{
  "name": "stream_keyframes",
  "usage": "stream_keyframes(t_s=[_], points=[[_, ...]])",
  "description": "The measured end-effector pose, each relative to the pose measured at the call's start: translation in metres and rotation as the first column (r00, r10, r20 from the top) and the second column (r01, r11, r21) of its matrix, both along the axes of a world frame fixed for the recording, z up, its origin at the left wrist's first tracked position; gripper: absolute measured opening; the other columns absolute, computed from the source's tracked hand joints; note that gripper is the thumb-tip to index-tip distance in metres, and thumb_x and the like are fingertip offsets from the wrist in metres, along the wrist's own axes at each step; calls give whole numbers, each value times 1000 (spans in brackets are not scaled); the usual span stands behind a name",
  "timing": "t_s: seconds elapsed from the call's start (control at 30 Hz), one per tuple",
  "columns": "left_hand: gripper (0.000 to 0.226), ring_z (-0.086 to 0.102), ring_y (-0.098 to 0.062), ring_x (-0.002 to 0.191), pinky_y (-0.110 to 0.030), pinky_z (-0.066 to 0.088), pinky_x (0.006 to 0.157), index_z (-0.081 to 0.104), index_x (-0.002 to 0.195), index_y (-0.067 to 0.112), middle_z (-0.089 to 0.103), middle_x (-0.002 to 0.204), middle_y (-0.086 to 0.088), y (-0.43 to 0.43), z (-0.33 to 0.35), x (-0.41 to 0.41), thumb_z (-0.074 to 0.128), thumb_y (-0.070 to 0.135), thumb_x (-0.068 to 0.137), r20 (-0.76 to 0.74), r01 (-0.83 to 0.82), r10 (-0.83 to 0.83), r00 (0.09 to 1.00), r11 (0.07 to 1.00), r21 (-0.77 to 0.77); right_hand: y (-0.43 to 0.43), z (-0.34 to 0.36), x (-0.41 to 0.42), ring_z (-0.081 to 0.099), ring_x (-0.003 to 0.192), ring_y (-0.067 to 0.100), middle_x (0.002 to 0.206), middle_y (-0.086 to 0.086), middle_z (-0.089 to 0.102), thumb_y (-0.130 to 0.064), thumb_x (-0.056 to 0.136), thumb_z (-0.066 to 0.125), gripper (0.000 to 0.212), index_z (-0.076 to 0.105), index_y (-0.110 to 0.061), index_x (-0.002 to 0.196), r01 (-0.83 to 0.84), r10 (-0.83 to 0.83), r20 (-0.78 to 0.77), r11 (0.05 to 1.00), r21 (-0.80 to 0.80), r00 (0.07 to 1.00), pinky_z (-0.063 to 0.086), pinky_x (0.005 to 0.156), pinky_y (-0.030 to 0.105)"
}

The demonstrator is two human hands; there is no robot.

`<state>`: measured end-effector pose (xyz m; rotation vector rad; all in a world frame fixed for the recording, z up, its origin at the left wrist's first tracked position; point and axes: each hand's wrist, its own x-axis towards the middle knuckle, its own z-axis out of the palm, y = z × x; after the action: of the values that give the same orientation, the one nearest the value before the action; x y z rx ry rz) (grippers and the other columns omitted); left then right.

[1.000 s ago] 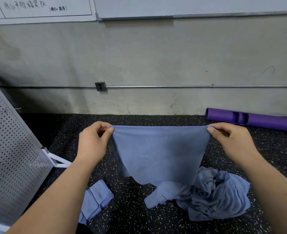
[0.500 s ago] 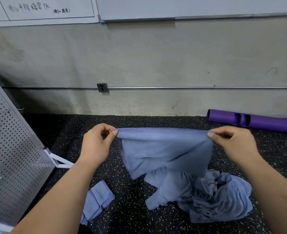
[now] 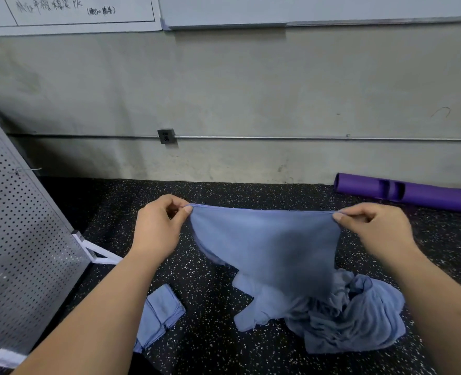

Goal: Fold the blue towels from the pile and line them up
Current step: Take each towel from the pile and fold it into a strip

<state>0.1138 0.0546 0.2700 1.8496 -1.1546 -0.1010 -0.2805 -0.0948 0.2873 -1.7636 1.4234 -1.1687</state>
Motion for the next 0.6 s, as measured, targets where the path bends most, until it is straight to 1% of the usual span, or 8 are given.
stream_keyframes(t_s=[0.1, 0.13, 0.23, 0.3, 0.37, 0.47, 0.53, 0.6], points=[[11, 68, -7, 81, -31, 54, 74, 71, 87, 33, 72, 84, 14, -1, 0, 0, 76, 29, 97, 19, -6, 6, 1000, 1000, -8, 0, 0, 0, 65, 64, -2, 75, -13, 77, -28, 83, 91, 9, 84, -28, 88, 55, -49, 106, 997, -48, 993, 53, 73, 27], [12, 67, -7, 81, -31, 53, 75, 71, 88, 32, 72, 85, 14, -1, 0, 0, 75, 28, 97, 25, -12, 12, 1000, 1000, -13, 0, 1, 1, 64, 63, -2, 74, -13, 77, -29, 83, 91, 9, 83, -28, 87, 49, -43, 103, 998, -50, 994, 53, 73, 27], [12, 66, -1, 79, -20, 49, 71, 69, 90, 31, 72, 84, 14, 0, 2, -2, 73, 25, 99, 3, -37, 37, 999, 999, -15, 3, -2, 5, 63, 62, -5, 72, -20, 74, -32, 84, 89, 7, 82, -31, 83, -41, 41, -78, 999, 7, 996, 49, 67, 26], [12, 65, 1, 79, -15, 45, 70, 68, 90, 31, 71, 85, 15, 0, 3, -2, 72, 26, 100, 0, -44, 44, 999, 999, -8, 2, -2, 5, 65, 67, -3, 75, -20, 75, -30, 87, 87, 5, 82, -30, 87, -8, 7, -15, 998, -61, 1000, 50, 70, 25], [11, 64, 2, 81, -15, 44, 71, 67, 91, 31, 71, 86, 14, 0, 3, -2, 71, 26, 100, 7, -47, 47, 999, 999, -15, -3, 1, 4, 69, 74, 6, 80, -12, 78, -25, 88, 86, 5, 81, -26, 89, -17, 22, 80, 997, -73, 997, 52, 74, 27], [10, 63, 3, 81, -12, 42, 70, 66, 94, 30, 70, 87, 14, 1, 3, -2, 68, 25, 102, 3, -48, 49, 999, 999, -19, -4, -2, 2, 71, 77, 13, 81, -9, 79, -23, 89, 85, 6, 80, -27, 87, -139, 139, -16, 990, 17, 990, 54, 74, 29], [9, 63, 3, 83, -10, 41, 70, 65, 97, 30, 70, 89, 14, 1, 3, -3, 67, 25, 103, 6, -38, 39, 999, 999, -16, -3, 0, 0, 71, 77, 7, 84, -12, 79, -21, 91, 83, 5, 79, -25, 90, -127, 128, 39, 992, -23, 991, 55, 76, 24], [8, 63, 2, 84, -12, 42, 72, 64, 98, 30, 70, 90, 14, 0, 2, -3, 67, 25, 103, 4, -29, 29, 1000, 999, -35, -4, 3, -1, 64, 68, 3, 78, -11, 77, -20, 93, 81, 4, 77, -22, 93, -109, 115, 113, 992, -59, 987, 51, 68, 16]])
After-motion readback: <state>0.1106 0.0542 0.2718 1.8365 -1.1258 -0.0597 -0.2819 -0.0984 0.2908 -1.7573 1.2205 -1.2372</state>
